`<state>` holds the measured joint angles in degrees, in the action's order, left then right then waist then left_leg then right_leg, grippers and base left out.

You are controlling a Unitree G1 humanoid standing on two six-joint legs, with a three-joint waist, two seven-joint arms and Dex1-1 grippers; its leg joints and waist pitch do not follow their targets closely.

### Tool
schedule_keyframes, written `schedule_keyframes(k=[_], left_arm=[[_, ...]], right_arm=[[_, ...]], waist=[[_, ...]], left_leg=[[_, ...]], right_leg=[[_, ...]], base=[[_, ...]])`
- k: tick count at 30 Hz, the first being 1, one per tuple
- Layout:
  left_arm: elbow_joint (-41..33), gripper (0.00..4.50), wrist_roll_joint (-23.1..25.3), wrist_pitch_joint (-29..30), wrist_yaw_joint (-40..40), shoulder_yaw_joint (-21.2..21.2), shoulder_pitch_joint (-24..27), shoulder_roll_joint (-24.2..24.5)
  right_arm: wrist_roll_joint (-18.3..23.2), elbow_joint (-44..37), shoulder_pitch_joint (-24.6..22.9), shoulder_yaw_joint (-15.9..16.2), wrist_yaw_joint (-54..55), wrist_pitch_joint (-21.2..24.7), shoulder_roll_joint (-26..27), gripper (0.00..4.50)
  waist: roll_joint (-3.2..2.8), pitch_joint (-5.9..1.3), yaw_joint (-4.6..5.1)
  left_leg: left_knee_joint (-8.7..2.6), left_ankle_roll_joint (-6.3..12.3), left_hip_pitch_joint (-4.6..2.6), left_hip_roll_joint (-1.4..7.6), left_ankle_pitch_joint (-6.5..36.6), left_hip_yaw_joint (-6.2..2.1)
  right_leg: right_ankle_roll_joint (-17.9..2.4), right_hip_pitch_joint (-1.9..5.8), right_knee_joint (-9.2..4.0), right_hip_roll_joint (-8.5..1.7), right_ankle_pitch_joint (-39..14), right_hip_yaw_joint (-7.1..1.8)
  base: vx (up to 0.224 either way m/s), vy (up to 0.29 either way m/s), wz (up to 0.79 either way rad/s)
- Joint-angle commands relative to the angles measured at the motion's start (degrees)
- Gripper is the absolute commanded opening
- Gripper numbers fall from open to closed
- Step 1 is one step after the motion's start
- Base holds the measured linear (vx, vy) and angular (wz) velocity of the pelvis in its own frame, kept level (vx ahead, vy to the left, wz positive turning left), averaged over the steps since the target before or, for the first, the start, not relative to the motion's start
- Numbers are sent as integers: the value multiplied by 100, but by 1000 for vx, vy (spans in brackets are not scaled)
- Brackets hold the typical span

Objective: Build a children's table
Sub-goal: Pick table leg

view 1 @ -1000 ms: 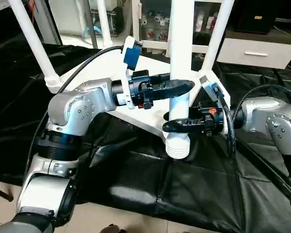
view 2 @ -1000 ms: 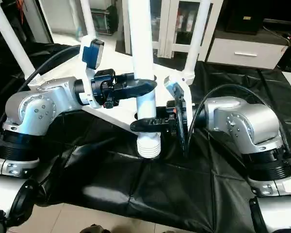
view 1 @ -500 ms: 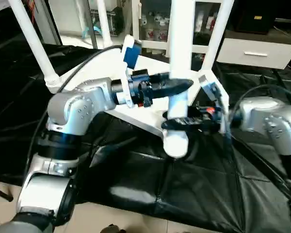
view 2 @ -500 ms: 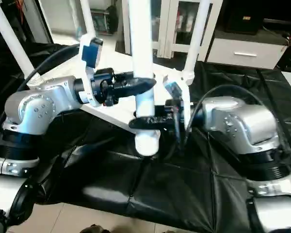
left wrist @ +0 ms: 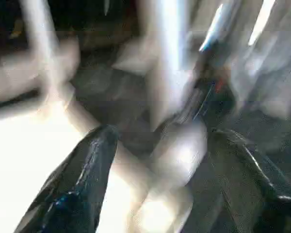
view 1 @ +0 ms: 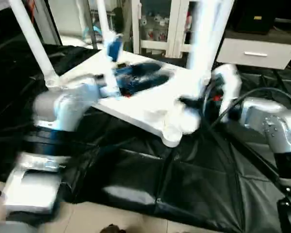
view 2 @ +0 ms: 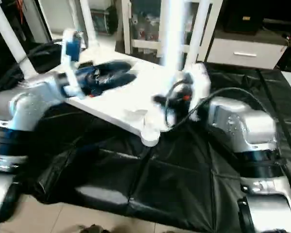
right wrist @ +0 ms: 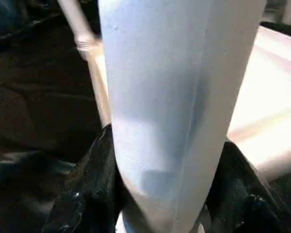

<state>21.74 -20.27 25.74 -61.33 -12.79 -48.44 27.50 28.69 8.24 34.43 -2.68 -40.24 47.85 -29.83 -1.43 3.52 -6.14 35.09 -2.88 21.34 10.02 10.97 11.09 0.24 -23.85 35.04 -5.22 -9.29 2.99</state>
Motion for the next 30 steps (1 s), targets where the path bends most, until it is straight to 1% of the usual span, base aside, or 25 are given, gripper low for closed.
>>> schedule_keyframes(k=[1, 2, 3, 4, 5, 6, 7, 8, 9, 10, 11, 12, 13, 14, 15, 16, 17, 19, 20, 21, 22, 25, 26, 28, 30], left_arm=[[546, 341, 1111, -646, -126, -989, -44, 94], [750, 341, 1384, -908, -135, -1225, -72, 121], [1227, 341, 1639, -1265, -90, -1435, -179, -19], [1482, 341, 1759, -1470, -53, -1487, -261, -101], [1644, 341, 1838, -1602, -30, -1515, -316, -150], [1901, 341, 1976, -1817, 77, -1557, -415, -216], [1957, 341, 2006, -1863, 100, -1566, -436, -231], [2265, 341, 2174, -2119, 234, -1634, -559, -306], [2437, 341, 2262, -2247, 312, -1673, -628, -347], [2957, 341, 2493, -2617, 481, -1769, -837, -480], [3086, 341, 2551, -2706, 516, -1797, -893, -518], [3104, 341, 2559, -2718, 521, -1800, -901, -523], [3289, 341, 2632, -2871, 552, -1843, -974, -565], [3664, 341, 2778, -3142, 669, -1912, -1135, -680], [3745, 341, 2813, -3198, 688, -1928, -1168, -708], [3819, 341, 2845, -3249, 705, -1943, -1197, -733], [4070, 341, 2988, -3405, 683, -2006, -1270, -810], [4211, 341, 3086, -3485, 713, -2066, -1299, -869], [4431, 341, 3226, -3599, 764, -2138, -1337, -972], [4447, 341, 3236, -3608, 766, -2142, -1340, -980], [4672, 341, 3388, -3739, 878, -2177, -1386, -1088], [4909, 341, 3536, -3871, 1101, -2188, -1441, -1207], [5077, 341, 3714, -3981, 1527, -2248, -1490, -1289], [5150, 341, 3773, -4013, 1664, -2246, -1510, -1321], [5327, 341, 3945, -4007, 1996, -2281, -1524, -1401]], right_arm=[[54, -424, -141, -58, -99, 41, -61, 186], [88, -553, -220, -56, -155, 86, -84, 186], [154, -908, -434, -13, -313, 141, -176, 186], [189, -1085, -540, 17, -382, 170, -230, 186], [212, -1194, -604, 37, -419, 190, -262, 186], [255, -1330, -678, 43, -445, 213, -295, 186], [264, -1359, -695, 45, -451, 218, -302, 186], [329, -1522, -779, 44, -479, 267, -333, 186], [359, -1608, -823, 45, -494, 283, -350, 186], [411, -1811, -945, 72, -484, 298, -400, 186], [407, -1851, -974, 93, -484, 289, -419, 186], [406, -1857, -978, 96, -484, 287, -422, 186], [403, -1907, -1014, 102, -484, 287, -437, 186], [355, -1999, -1106, 97, -496, 274, -455, 186], [349, -2024, -1126, 90, -497, 279, -455, 186], [343, -2047, -1145, 84, -498, 282, -455, 186], [347, -2136, -1210, 68, -493, 307, -471, 186], [347, -2181, -1241, 66, -481, 320, -490, 186], [365, -2256, -1288, 56, -437, 348, -525, 186], [368, -2262, -1292, 55, -433, 350, -527, 186], [403, -2360, -1350, 36, -391, 389, -568, 186], [444, -2474, -1415, 9, -374, 437, -624, 186], [491, -2597, -1492, -26, -395, 503, -692, 186], [504, -2640, -1520, -39, -402, 527, -711, 186], [538, -2778, -1621, -70, -427, 595, -783, 186]], waist=[[19, -461, 18], [6, -486, 19], [-41, -501, 7], [-74, -516, 2], [-76, -531, -9], [-53, -534, -6], [-41, -513, -8], [-181, -511, -26], [-181, -511, -26], [-151, -480, -6], [-137, -458, -13], [-106, -443, -2], [-120, -431, -3], [-175, -434, 2], [-159, -442, 4], [-177, -456, -6], [-218, -467, 6], [-201, -479, 24], [-281, -482, 57], [-254, -487, 63], [-233, -494, 75], [-243, -507, 94], [-258, -502, 110], [-256, -500, 112], [-257, -493, 130]], left_leg=[[-414, -22, -103, 215, 838, -123], [-410, -39, -80, 200, 721, -126], [-392, -28, -80, 202, 626, -124], [-383, -48, -74, 209, 580, -131], [-367, -21, -63, 209, 515, -135], [-365, -7, -59, 221, 551, -128], [-367, 26, -49, 209, 611, -120], [-366, -16, -72, 217, 779, -146], [-366, -16, -72, 217, 779, -146], [-380, -54, -77, 207, 1083, -147], [-388, -69, -97, 198, 1237, -140], [-402, -63, -88, 196, 1282, -139], [-404, -62, -95, 190, 1324, -138], [-398, -81, -104, 181, 1376, -143], [-395, -88, -107, 177, 1361, -141], [-394, -74, -97, 181, 1289, -149], [-395, -52, -73, 179, 1214, -164], [-393, -31, -71, 182, 1174, -168], [-383, -7, -66, 183, 1146, -172], [-380, -1, -82, 188, 1166, -164], [-377, 40, -55, 186, 1101, -174], [-360, 113, -53, 186, 1004, -173], [-348, 172, -43, 187, 976, -173], [-355, 209, -42, 189, 991, -179], [-349, 224, -63, 191, 1074, -175]], right_leg=[[-869, 316, -407, -228, -1338, -215], [-777, 353, -367, -234, -1087, -220], [-871, 351, -364, -236, -814, -216], [-975, 366, -319, -250, -626, -216], [-1169, 379, -296, -256, -328, -205], [-1352, 382, -269, -271, -180, -201], [-1378, 381, -306, -261, -231, -203], [-1453, 376, -303, -291, -409, -198], [-1453, 376, -303, -291, -409, -198], [-1434, 401, -357, -286, -742, -195], [-1316, 399, -418, -286, -1106, -190], [-1273, 408, -445, -289, -1277, -193], [-1218, 397, -481, -300, -1590, -191], [-1133, 395, -511, -296, -1873, -186], [-1074, 400, -520, -291, -1937, -187], [-1023, 405, -520, -296, -1921, -192], [-1024, 410, -508, -288, -1824, -183], [-1050, 413, -496, -283, -1708, -177], [-1125, 403, -492, -276, -1585, -173], [-1137, 403, -502, -275, -1543, -171], [-1199, 428, -478, -282, -1391, -172], [-1265, 438, -463, -283, -1231, -169], [-1297, 442, -464, -276, -1191, -163], [-1274, 447, -480, -291, -1300, -158], [-1218, 430, -513, -269, -1414, -150]], base=[[0, 0, 0], [0, 0, 0], [0, 0, 0], [0, 0, 0], [0, 0, 0], [0, 0, 0], [0, 0, 0], [0, 0, 0], [0, 0, 0], [0, 0, 0], [0, 0, 0], [0, 0, 0], [0, 0, 0], [0, 0, 0], [0, 0, 0], [0, 0, 0], [0, 0, 0], [0, 0, 0], [0, 0, 0], [0, 0, 0], [0, 0, 0], [0, 0, 0], [0, 0, 0], [0, 0, 0], [0, 0, 0]])
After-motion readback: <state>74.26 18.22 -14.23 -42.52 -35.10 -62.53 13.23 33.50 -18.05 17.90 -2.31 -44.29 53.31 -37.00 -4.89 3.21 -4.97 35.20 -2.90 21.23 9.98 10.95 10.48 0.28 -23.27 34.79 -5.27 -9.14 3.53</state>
